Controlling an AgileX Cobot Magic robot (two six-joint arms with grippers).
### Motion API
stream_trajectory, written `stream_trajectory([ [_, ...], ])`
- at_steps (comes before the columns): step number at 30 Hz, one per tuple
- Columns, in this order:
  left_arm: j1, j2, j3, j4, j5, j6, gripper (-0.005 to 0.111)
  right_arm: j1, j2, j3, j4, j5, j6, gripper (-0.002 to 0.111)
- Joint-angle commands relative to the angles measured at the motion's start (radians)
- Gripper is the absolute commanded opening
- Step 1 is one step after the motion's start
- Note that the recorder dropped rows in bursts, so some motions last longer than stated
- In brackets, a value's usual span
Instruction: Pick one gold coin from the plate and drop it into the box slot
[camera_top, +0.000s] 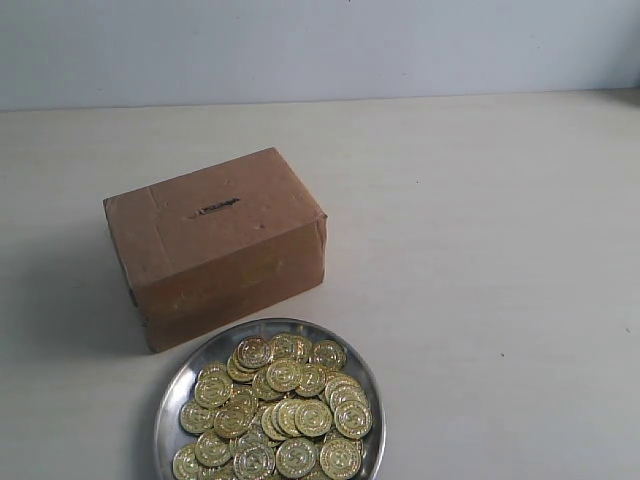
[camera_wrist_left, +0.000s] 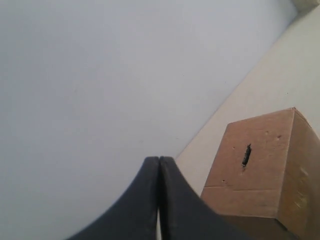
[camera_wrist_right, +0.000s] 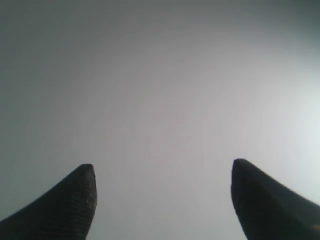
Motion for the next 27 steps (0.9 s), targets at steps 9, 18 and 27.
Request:
stream_trajectory([
  [9,0.003,-0.121,0.006,-0.002,0.004,-0.005,0.000,-0.006,-0.059,0.402,-0.007,-0.149,-0.004,0.071],
  [18,0.003,-0.121,0.006,-0.002,0.009,-0.005,0.000,-0.006,-0.059,0.702,-0.007,-0.147,-0.004,0.071],
  [27,0.015,-0.121,0.006,0.247,0.013,-0.005,0.000,-0.006,-0.074,0.879,-0.007,-0.086,-0.004,0.071],
])
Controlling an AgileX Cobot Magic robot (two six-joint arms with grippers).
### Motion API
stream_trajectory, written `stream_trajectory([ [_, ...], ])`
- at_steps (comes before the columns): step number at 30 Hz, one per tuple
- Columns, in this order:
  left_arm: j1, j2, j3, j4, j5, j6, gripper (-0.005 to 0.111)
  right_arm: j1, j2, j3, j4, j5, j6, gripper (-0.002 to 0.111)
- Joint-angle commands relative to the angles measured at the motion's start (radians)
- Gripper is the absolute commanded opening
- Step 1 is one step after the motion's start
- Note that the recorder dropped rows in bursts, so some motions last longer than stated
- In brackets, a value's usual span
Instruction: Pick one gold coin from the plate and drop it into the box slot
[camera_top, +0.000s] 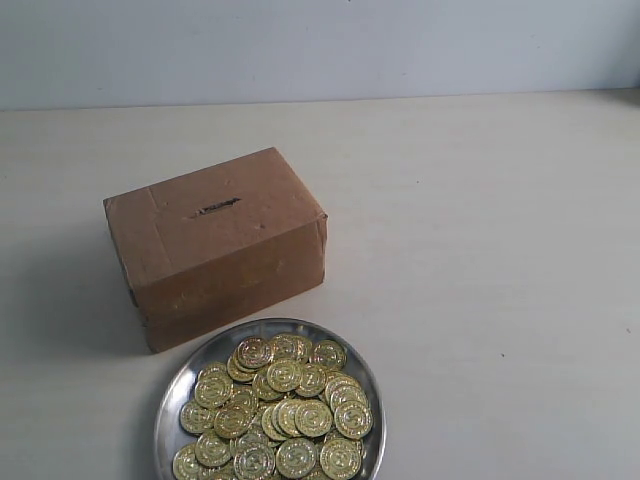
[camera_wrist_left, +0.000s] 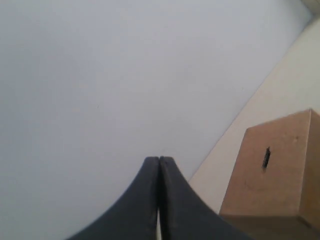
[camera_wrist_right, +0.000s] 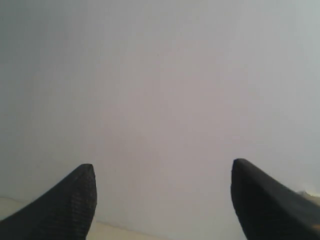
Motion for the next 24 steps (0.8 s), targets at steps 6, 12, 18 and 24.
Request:
stream_trajectory([
  [6,0.013,-0.003,0.012,0.786,0.013,-0.005,0.000,-0.004,-0.007,0.104,-0.007,0.039,-0.004,0.071],
  [12,0.013,-0.003,0.089,0.803,0.028,-0.007,0.000,-0.004,-0.007,0.104,-0.007,0.039,-0.004,0.071],
  [18,0.013,-0.003,0.089,0.910,0.033,-0.007,0.000,-0.004,-0.007,0.104,-0.007,0.039,-0.004,0.071],
  [24,0.013,-0.003,0.180,1.005,0.000,-0.007,0.000,-0.004,-0.007,0.104,-0.007,0.039,-0.004,0.071],
])
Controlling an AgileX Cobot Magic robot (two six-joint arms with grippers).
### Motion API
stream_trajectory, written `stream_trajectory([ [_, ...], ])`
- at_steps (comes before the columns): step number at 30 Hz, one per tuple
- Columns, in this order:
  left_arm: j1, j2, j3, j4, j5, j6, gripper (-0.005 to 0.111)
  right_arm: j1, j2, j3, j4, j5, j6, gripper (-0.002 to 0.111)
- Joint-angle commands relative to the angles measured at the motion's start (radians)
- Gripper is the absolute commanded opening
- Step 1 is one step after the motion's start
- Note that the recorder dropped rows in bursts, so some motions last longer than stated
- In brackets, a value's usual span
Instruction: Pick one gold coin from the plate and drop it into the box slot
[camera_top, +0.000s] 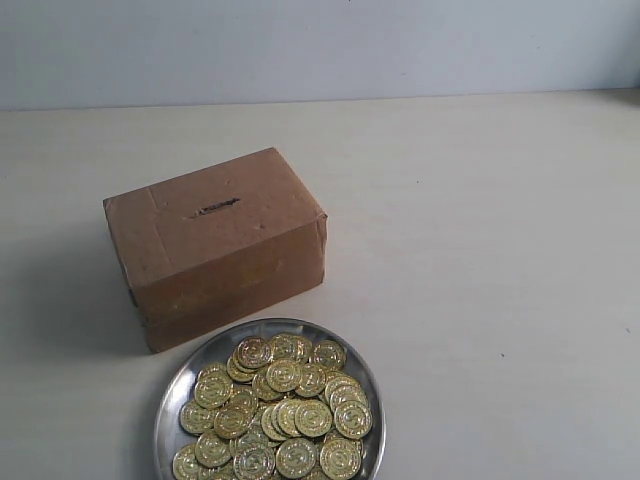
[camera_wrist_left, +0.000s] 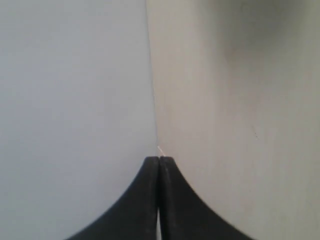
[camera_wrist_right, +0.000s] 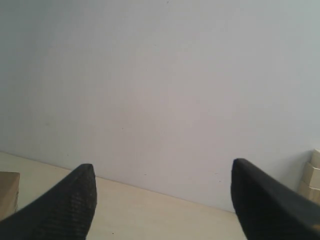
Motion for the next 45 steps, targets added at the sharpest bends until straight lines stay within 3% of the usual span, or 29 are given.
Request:
stream_trajectory([
  [1,0.003,-0.003,0.116,0.025,-0.018,-0.007,0.000,-0.004,-0.005,0.006,-0.007,0.002,-0.004,0.071],
  [13,0.003,-0.003,0.166,0.098,-0.038,-0.005,0.000,-0.004,-0.005,0.010,-0.007,0.006,-0.004,0.071],
  [17,0.003,-0.003,0.196,0.102,-0.174,-0.005,0.000,-0.004,-0.005,0.010,-0.007,0.006,-0.004,0.071],
  [19,0.003,-0.003,0.204,0.102,-0.343,-0.005,0.000,-0.004,-0.005,0.010,-0.007,0.006,-0.004,0.071],
  [22,0.003,-0.003,0.204,0.102,-0.405,-0.005,0.000,-0.004,-0.005,0.010,-0.007,0.006,-0.004,0.071],
  [37,0.003,-0.003,0.204,0.102,-0.405,-0.007,0.000,-0.004,-0.005,0.010,-0.007,0.006,-0.004,0.071],
  [45,0.003,-0.003,0.204,0.060,-0.360,-0.372,0.000,-0.004,-0.005,0.010,-0.007,0.006,-0.001,0.071],
])
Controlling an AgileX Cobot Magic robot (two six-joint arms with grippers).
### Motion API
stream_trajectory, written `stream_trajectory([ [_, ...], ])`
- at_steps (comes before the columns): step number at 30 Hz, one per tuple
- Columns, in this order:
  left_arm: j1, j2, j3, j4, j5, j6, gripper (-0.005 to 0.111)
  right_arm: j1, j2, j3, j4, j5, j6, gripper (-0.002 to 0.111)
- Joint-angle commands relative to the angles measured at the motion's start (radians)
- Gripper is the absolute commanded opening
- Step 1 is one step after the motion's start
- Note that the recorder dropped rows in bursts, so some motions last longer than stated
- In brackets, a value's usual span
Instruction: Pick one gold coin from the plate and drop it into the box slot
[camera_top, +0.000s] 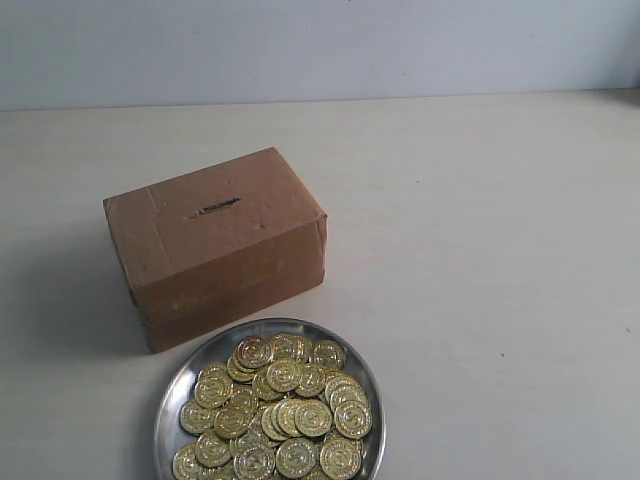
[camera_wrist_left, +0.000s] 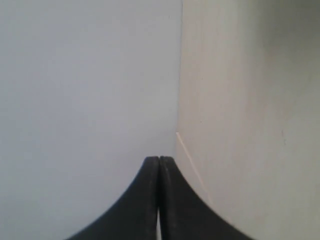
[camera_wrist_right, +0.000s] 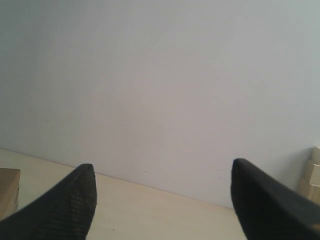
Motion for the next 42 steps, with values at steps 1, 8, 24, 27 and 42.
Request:
stream_trajectory([
  [1,0.003,-0.005,0.003,-0.035,0.006,-0.305,0.000,-0.004,-0.005,0.006,-0.007,-0.002,-0.003,0.071],
  [8,0.003,-0.005,0.003,-0.038,-0.006,-0.799,0.000,-0.004,-0.005,0.006,-0.007,-0.002,-0.001,0.071],
  [24,0.003,-0.005,0.003,-0.038,-0.062,-0.960,0.000,-0.004,-0.005,0.006,-0.007,-0.002,-0.001,0.071],
  [27,0.003,-0.005,0.003,-0.038,-0.183,-1.179,0.000,-0.004,-0.005,0.006,-0.007,-0.002,-0.001,0.071],
  [42,0.003,-0.005,0.003,-0.038,-0.245,-1.525,0.000,-0.004,-0.005,0.006,-0.007,0.012,-0.001,0.071],
])
